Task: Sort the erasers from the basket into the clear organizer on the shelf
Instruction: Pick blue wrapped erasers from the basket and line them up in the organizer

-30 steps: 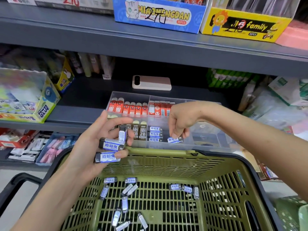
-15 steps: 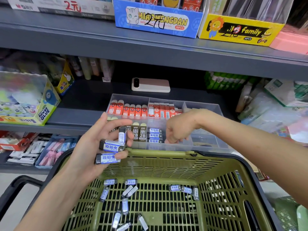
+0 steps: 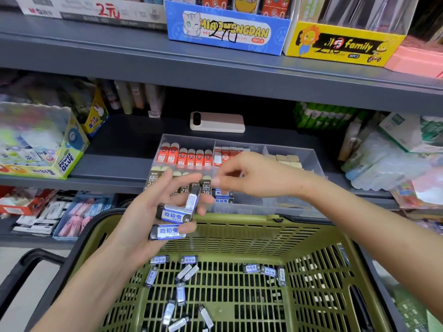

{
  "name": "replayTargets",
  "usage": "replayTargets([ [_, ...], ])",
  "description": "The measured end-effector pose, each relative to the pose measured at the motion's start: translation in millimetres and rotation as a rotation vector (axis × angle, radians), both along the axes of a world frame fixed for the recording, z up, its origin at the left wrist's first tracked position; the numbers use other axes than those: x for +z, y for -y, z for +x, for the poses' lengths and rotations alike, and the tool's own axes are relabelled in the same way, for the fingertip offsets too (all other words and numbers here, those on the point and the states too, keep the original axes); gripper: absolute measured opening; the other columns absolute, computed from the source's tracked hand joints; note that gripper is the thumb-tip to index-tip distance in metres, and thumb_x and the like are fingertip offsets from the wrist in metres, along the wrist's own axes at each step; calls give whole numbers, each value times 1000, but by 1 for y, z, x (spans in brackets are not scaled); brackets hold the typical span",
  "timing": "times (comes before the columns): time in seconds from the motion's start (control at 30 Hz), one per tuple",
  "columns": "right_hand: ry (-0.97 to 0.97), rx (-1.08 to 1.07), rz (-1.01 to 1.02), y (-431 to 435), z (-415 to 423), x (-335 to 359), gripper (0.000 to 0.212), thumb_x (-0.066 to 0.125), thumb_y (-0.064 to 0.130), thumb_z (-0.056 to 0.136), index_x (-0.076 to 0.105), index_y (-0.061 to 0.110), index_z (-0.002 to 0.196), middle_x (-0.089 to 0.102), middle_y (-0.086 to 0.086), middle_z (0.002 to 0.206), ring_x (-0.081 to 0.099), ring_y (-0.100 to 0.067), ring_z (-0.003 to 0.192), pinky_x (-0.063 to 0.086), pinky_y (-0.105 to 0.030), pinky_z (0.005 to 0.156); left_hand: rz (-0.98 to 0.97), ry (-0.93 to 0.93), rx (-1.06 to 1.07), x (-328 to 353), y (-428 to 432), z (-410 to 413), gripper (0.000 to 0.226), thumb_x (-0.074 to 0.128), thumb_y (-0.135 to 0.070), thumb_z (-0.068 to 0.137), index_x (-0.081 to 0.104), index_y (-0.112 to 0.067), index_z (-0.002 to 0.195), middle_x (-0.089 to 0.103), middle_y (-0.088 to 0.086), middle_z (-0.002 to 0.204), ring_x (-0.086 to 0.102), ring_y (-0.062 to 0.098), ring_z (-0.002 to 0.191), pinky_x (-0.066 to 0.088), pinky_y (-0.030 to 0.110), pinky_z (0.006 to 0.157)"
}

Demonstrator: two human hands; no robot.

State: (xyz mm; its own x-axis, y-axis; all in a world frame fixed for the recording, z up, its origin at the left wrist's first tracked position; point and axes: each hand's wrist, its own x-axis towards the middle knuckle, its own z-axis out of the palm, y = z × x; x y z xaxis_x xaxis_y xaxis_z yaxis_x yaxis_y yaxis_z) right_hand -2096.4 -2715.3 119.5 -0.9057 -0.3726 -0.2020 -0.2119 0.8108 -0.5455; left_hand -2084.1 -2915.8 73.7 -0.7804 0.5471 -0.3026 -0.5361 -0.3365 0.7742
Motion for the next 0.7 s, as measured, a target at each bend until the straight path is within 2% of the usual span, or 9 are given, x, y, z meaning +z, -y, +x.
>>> replayTargets([
  [0.07,-31,2,-164,15,9,5,23,60,32,89,72,13,94,70,-7,83,61,-23,78,47,-36,72,11,-18,-4,0,-1,1,54,45,-46,90,62,-5,121,66,25,92,56,23,65,40,24,41],
  [0.17,-68,13,-200,29,15,4,15,71,25,81,71,14,92,68,-5,75,60,-20,70,47,-37,71,30,-29,-28,-1,-2,1,55,43,-46,92,60,-4,123,63,18,91,56,23,67,40,23,42],
  [0.23,-30,-13,-321,29,15,4,10,74,18,78,69,11,84,67,-1,71,59,-16,65,50,-29,67,44,-22,-35,-1,-1,1,53,44,-46,91,64,-5,117,65,20,93,58,24,66,40,24,41],
  [0.3,62,-112,-543,20,10,9,10,74,13,77,64,11,78,66,-1,73,60,-9,65,50,-17,65,51,-12,-33,0,0,1,49,46,-46,89,70,-7,108,67,25,95,59,25,66,40,23,41],
  [0.37,125,-212,-669,2,2,14,12,73,13,75,61,10,77,68,-8,73,64,-12,64,54,-19,65,40,-18,-22,-1,1,0,48,49,-46,88,71,-7,104,66,25,93,59,25,67,41,23,42],
  [0.43,106,-225,-488,-18,-6,14,17,76,17,73,62,7,76,68,-9,67,62,-11,55,53,-19,58,37,-28,-21,-2,4,-2,48,49,-45,88,70,-5,105,65,22,90,59,23,67,41,23,42],
  [0.53,25,-140,2,-31,-18,1,18,79,22,72,69,7,77,64,2,57,52,2,42,41,-8,48,34,-34,-31,-4,5,-4,48,53,-46,86,70,-6,105,64,19,87,58,22,68,41,23,43],
  [0.63,-29,-14,334,-26,-22,-15,20,75,30,76,74,15,89,68,5,72,51,0,54,30,-8,48,24,-31,-29,-5,6,-5,48,51,-45,87,70,-5,105,62,20,87,57,23,68,41,23,43],
  [0.7,-38,70,460,-23,-22,-23,22,72,32,79,74,18,95,71,3,86,50,-6,67,28,-16,51,20,-39,-28,-6,7,-6,49,50,-45,88,69,-4,107,62,19,87,57,23,68,41,23,43],
])
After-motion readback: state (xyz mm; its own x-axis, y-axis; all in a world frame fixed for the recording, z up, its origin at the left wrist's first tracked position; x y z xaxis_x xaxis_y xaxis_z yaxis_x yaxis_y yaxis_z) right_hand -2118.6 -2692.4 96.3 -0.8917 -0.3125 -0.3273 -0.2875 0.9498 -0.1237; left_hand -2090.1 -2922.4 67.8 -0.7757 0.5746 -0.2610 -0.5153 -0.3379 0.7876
